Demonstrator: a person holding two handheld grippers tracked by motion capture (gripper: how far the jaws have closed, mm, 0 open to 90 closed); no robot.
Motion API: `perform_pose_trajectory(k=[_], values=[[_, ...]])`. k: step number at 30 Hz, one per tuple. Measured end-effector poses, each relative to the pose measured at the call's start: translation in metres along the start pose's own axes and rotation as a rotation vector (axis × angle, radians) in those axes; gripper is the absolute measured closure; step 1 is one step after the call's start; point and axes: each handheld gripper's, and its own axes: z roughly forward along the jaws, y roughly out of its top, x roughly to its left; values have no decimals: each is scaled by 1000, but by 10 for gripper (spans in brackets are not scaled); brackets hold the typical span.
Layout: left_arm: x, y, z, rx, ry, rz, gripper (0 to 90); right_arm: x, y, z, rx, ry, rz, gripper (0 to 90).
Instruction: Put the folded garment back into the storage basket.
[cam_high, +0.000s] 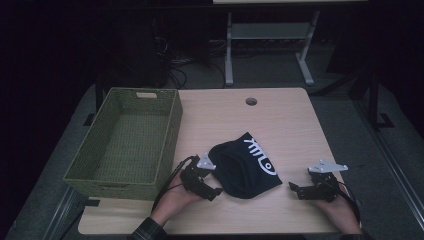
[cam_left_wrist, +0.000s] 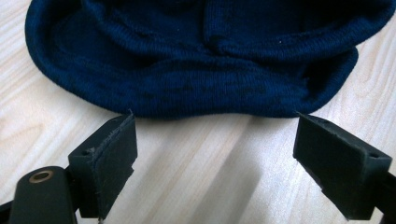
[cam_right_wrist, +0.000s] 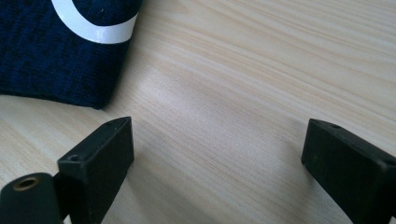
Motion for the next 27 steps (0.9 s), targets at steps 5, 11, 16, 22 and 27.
perform_pose_trajectory(k=[5,11,16,22,27], values=[[5,14,-2,16,-13,-12,132,0,0,0,0,0,-1,88],[6,34,-2,31,-17,14,137,0,0,0,0,0,-1,88],[7,48,3,64,-26,38,143,0,0,0,0,0,-1,88],[5,64,11,99,-34,69,157,0,0,0,-1,0,0,88],[4,72,22,128,-50,88,186,0,0,0,-1,0,-1,88]])
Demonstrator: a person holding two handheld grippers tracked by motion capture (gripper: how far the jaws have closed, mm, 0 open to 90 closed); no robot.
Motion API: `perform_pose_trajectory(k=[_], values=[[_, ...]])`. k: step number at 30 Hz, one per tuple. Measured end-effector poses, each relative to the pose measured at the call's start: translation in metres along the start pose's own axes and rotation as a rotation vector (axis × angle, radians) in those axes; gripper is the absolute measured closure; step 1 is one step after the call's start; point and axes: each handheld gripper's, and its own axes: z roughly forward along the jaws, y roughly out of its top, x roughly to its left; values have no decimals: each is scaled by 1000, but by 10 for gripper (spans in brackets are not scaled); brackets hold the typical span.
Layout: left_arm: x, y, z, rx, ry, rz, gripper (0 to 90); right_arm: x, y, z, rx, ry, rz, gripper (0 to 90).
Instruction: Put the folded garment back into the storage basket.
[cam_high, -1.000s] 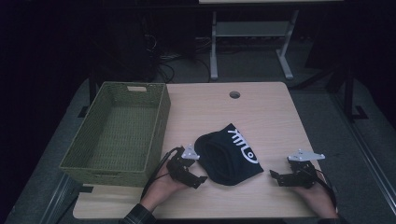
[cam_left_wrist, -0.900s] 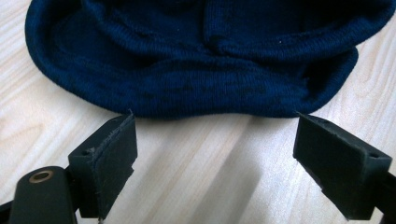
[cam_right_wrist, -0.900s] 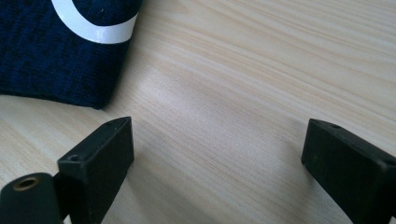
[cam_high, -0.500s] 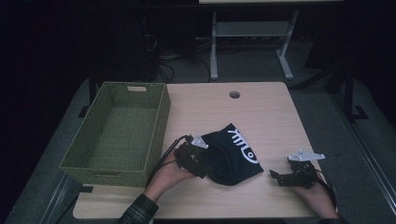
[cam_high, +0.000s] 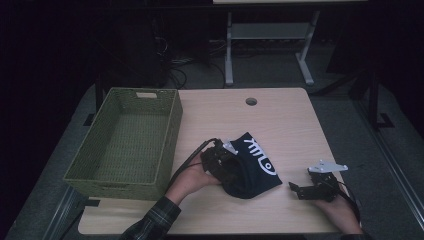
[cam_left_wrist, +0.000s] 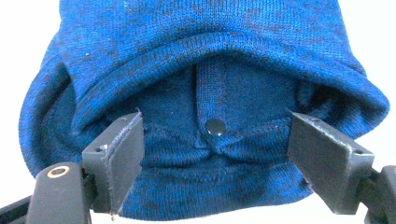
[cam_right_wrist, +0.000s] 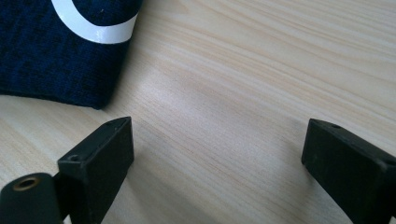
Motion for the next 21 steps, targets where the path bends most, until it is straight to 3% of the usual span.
perform_pose_trajectory(k=[13,18,21], values=[[6,0,27,116,-27,8,155,0,0,0,0,0,-1,88],[4,-2,31,128,-17,4,152,0,0,0,1,0,-1,88],[1,-2,33,141,9,29,170,0,0,0,1,0,0,88]])
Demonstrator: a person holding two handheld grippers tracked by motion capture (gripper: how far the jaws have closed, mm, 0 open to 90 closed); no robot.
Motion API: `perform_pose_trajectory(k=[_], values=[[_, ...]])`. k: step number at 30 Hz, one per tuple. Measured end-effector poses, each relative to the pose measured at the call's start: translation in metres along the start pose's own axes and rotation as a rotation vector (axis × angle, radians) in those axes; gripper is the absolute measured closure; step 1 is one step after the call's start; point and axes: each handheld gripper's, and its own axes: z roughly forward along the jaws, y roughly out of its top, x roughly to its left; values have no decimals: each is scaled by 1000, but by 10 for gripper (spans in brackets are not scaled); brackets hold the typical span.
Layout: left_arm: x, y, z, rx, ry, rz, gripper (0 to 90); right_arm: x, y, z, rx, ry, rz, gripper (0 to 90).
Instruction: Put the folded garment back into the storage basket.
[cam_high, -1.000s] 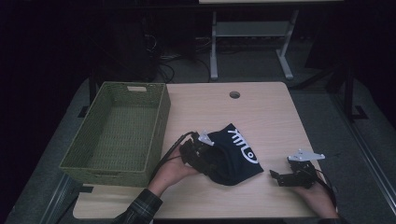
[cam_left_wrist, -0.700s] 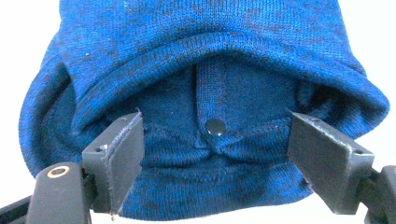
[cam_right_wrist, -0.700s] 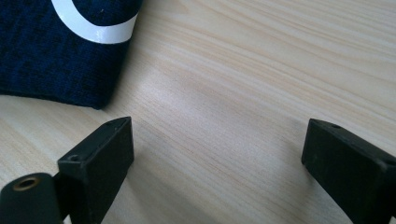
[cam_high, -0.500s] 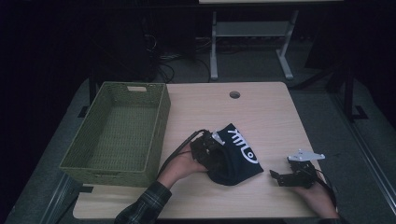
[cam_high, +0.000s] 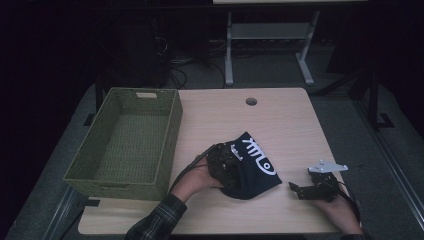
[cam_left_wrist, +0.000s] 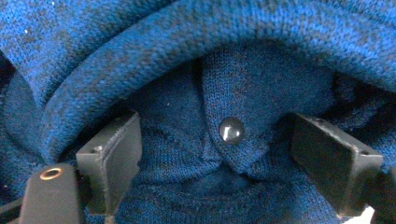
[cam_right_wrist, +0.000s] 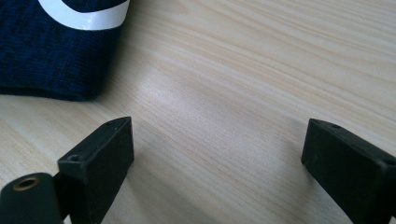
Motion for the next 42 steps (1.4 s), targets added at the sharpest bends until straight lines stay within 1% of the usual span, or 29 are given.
perform_pose_trajectory(k=[3,5,7,8,9,10,11,12,14,16,18,20,21,23,24,27,29,32,34,42], values=[[0,0,-1,7,10,4,193,0,0,0,0,0,1,88],[-1,-1,-1,0,11,-1,220,0,0,0,0,0,0,88],[0,-1,-3,5,11,5,261,0,0,0,0,0,0,88],[-1,-1,-3,-1,9,2,295,0,0,0,0,0,0,88],[0,-2,-5,1,7,10,324,0,0,0,0,0,0,88],[1,-2,-6,2,6,16,374,0,0,0,0,0,0,88],[1,-3,-7,-5,-1,9,420,0,0,0,0,0,0,89],[1,-4,-7,-9,-4,9,489,0,0,0,0,0,0,88],[4,-5,-8,-13,-12,5,575,0,0,0,0,0,1,88],[5,-5,-9,-12,-18,-2,639,0,0,0,0,0,0,88],[6,-5,-10,-9,-22,-6,678,0,0,0,0,0,1,88],[6,-5,-10,-8,-29,-11,699,0,0,0,0,0,1,89],[8,-6,-10,-15,-46,-24,703,0,0,0,0,0,1,88],[11,-7,-10,-26,-64,-38,712,0,0,0,0,0,0,89],[12,-7,-11,-29,-68,-39,713,0,0,0,0,0,0,89],[12,-7,-13,-45,-66,-45,714,0,0,0,0,0,0,89],[13,-6,-19,-71,-64,-54,716,0,0,0,0,0,0,88],[13,-5,-24,-83,-64,-57,719,0,0,0,0,0,1,88],[12,-3,-29,-102,-62,-65,720,0,0,0,-1,0,1,89],[13,1,-41,-115,-79,-53,718,0,0,0,-1,0,-1,88]])
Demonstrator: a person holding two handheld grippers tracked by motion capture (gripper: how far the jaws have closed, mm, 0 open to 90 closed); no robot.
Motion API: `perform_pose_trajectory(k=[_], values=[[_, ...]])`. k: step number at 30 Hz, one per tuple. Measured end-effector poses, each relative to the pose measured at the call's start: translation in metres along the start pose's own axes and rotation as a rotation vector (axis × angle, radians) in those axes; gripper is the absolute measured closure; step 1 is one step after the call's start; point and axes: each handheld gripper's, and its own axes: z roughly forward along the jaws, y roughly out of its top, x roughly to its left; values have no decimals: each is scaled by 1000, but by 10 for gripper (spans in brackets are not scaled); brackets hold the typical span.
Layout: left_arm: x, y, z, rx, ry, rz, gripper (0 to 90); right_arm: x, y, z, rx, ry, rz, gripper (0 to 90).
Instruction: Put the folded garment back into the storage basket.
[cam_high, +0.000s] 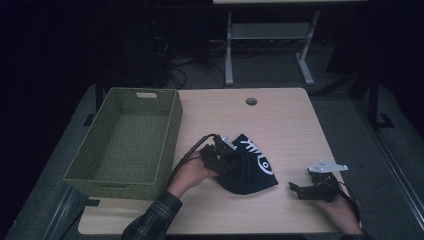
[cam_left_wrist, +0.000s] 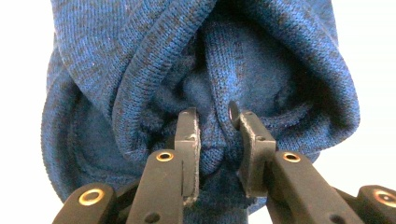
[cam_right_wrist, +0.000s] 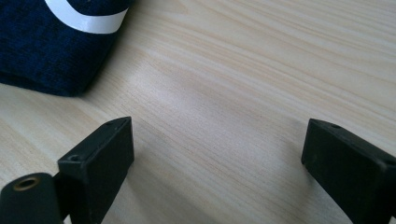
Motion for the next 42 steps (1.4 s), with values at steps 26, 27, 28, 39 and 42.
perform_pose_trajectory(k=[26,27,28,39,42], values=[[7,18,-54,-87,14,-21,715,0,0,0,0,-1,2,88],[7,20,-59,-89,20,-20,714,0,0,0,0,-1,3,88],[7,21,-62,-83,24,-9,715,0,0,0,0,-1,2,88],[11,23,-88,-98,55,-7,713,0,1,2,24,-14,20,10],[15,23,-99,-99,68,-6,713,0,1,2,23,-14,19,10]])
